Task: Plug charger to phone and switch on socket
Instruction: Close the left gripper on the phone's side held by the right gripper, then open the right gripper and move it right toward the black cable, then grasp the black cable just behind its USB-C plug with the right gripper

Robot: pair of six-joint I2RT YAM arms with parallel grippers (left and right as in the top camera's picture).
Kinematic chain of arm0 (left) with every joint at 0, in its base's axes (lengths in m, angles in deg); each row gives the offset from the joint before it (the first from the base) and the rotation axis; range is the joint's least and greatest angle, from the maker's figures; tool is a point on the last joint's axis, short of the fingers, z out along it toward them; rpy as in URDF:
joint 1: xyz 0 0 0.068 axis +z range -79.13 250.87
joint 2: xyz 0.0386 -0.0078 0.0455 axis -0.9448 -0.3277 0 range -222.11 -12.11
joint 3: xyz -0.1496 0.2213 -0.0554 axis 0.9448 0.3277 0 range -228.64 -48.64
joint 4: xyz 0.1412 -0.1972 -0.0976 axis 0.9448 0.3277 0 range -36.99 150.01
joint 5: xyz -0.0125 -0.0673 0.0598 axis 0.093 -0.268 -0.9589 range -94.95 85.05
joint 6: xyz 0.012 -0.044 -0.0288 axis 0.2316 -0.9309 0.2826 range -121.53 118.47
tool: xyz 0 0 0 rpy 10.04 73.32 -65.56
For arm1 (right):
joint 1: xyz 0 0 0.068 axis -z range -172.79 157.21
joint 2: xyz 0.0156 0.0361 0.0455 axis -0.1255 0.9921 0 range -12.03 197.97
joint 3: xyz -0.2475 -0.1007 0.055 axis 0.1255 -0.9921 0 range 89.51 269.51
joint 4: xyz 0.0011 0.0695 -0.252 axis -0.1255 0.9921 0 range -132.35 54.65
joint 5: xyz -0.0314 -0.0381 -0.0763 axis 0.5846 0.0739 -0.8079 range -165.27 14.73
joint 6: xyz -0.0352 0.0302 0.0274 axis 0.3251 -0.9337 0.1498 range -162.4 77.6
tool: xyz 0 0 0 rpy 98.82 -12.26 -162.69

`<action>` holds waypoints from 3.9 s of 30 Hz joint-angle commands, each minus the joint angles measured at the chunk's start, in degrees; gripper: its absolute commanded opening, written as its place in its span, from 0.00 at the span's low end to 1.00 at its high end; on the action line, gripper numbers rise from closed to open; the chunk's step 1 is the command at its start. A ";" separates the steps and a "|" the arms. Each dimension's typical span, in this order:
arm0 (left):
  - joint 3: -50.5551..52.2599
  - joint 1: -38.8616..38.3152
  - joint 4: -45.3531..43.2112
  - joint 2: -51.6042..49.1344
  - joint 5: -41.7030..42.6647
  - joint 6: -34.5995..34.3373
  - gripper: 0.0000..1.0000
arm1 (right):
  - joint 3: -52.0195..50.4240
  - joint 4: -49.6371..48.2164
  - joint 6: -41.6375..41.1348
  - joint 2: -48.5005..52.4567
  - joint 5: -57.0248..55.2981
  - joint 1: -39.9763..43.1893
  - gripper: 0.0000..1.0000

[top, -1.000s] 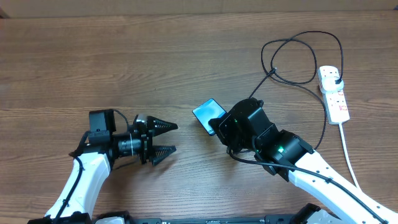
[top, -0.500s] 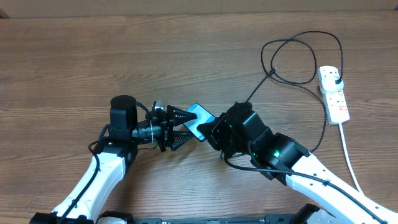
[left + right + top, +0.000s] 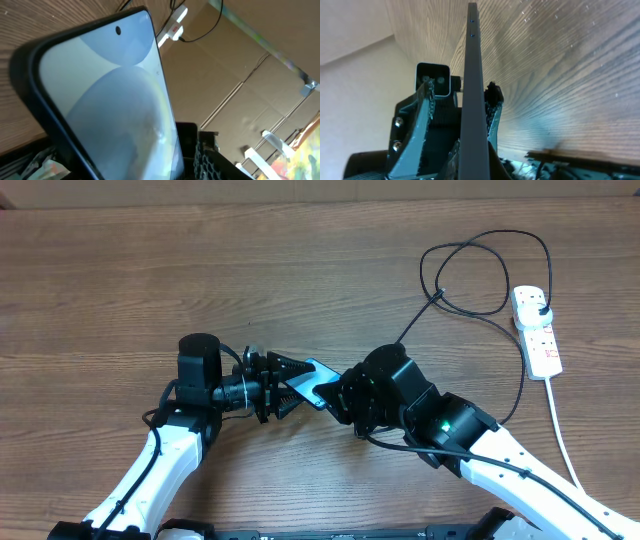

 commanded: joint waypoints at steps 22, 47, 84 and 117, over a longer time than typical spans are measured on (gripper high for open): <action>-0.02 -3.48 -4.48 0.02 -5.33 -7.17 0.19 | 0.37 -1.97 -12.52 -1.31 9.44 -0.42 0.04; -0.02 -3.32 2.49 0.02 -20.72 7.08 0.04 | 0.35 7.34 -12.02 -1.31 3.78 -0.33 0.42; 0.00 -3.39 8.17 0.02 -9.94 25.73 0.04 | 4.94 -3.69 57.46 21.73 -10.49 37.66 0.67; 0.00 -3.39 8.17 0.02 -12.55 25.64 0.04 | 4.96 -35.23 58.95 44.59 -16.04 37.46 0.46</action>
